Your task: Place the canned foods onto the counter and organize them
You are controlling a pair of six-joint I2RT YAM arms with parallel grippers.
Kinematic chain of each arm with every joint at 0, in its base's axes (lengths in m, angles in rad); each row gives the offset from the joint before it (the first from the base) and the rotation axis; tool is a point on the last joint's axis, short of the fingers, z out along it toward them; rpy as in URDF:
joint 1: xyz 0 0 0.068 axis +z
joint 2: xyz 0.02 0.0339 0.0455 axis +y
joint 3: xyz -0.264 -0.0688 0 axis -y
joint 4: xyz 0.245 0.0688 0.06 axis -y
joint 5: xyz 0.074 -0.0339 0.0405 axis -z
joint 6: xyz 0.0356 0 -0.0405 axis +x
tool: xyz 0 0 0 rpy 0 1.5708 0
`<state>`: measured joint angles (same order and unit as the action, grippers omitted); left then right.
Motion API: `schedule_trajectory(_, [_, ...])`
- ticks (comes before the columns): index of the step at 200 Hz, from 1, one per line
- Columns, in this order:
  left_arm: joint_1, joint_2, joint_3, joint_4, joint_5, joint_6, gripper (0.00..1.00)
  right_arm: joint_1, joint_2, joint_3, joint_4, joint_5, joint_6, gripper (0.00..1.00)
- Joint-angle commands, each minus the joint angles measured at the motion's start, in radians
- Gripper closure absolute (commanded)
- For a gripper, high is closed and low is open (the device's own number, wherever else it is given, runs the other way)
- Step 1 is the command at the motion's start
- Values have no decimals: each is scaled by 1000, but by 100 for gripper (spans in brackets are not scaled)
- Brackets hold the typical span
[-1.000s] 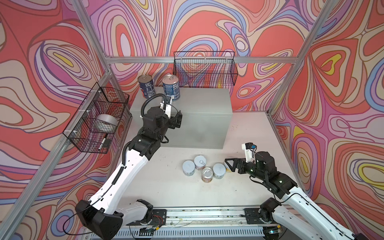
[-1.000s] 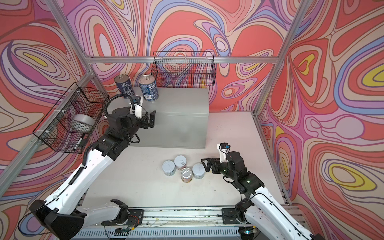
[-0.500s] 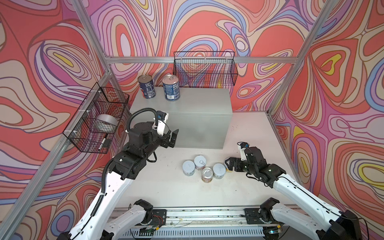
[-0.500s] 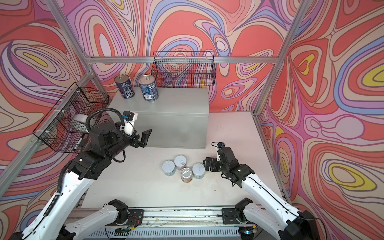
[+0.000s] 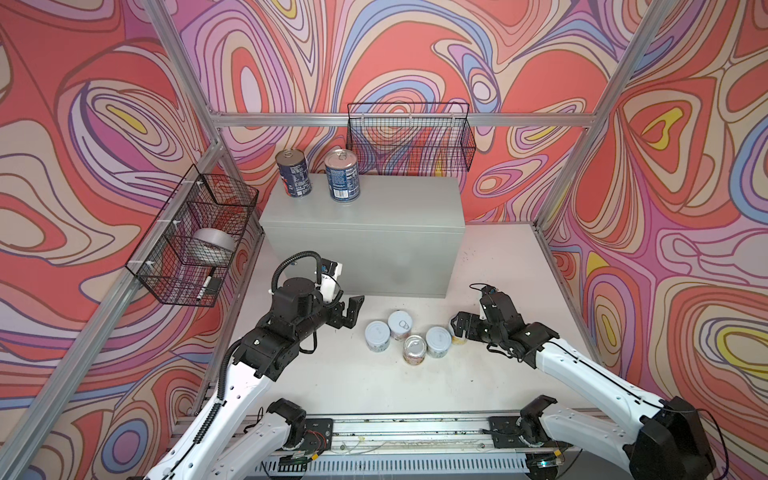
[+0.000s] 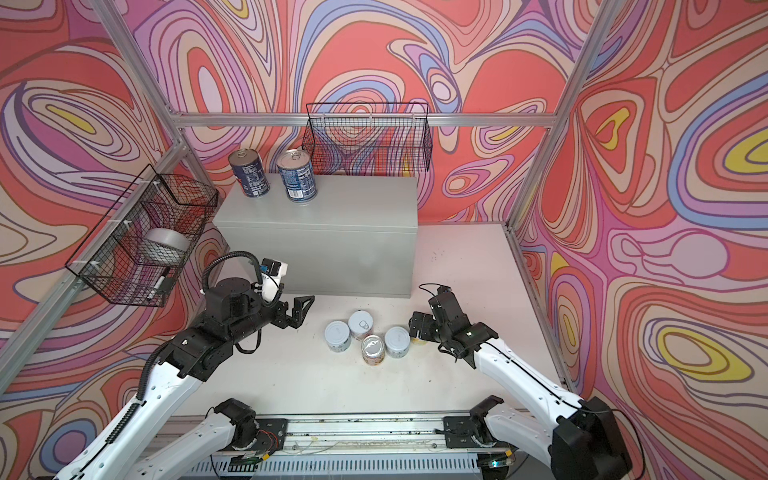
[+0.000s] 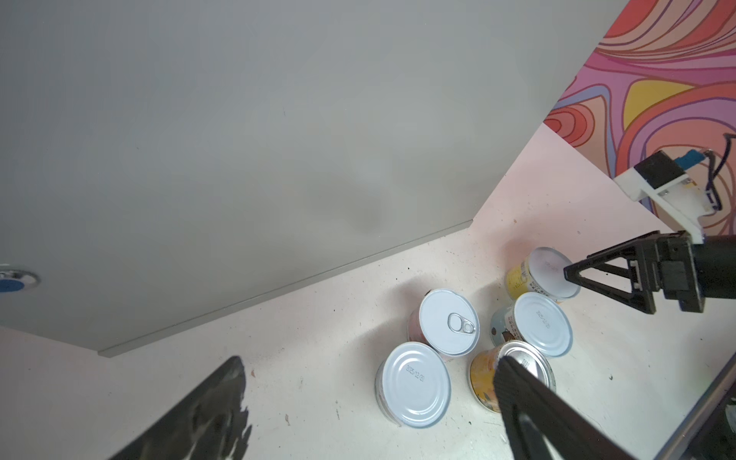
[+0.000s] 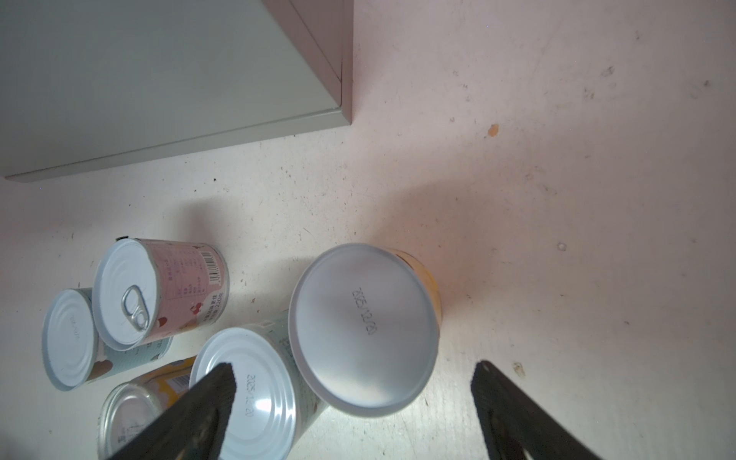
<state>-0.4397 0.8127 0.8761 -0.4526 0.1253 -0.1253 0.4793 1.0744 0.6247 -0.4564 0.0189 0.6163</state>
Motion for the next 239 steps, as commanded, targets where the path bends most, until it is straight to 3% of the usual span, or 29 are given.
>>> schedule_trajectory(1, [-6,-26,-2,55,53,-3,0,5,32,22,29,17,54,5])
schedule_trajectory(40, [-6,-24,-18,61,89,47,0,5,82,11,110,-3,74,5])
schedule_trajectory(62, [-6,-23,-29,57,57,61,0,4,107,7,134,18,54,5])
schedule_trajectory(239, [-7,20,-26,51,35,55,0,5,275,65,80,85,16,15])
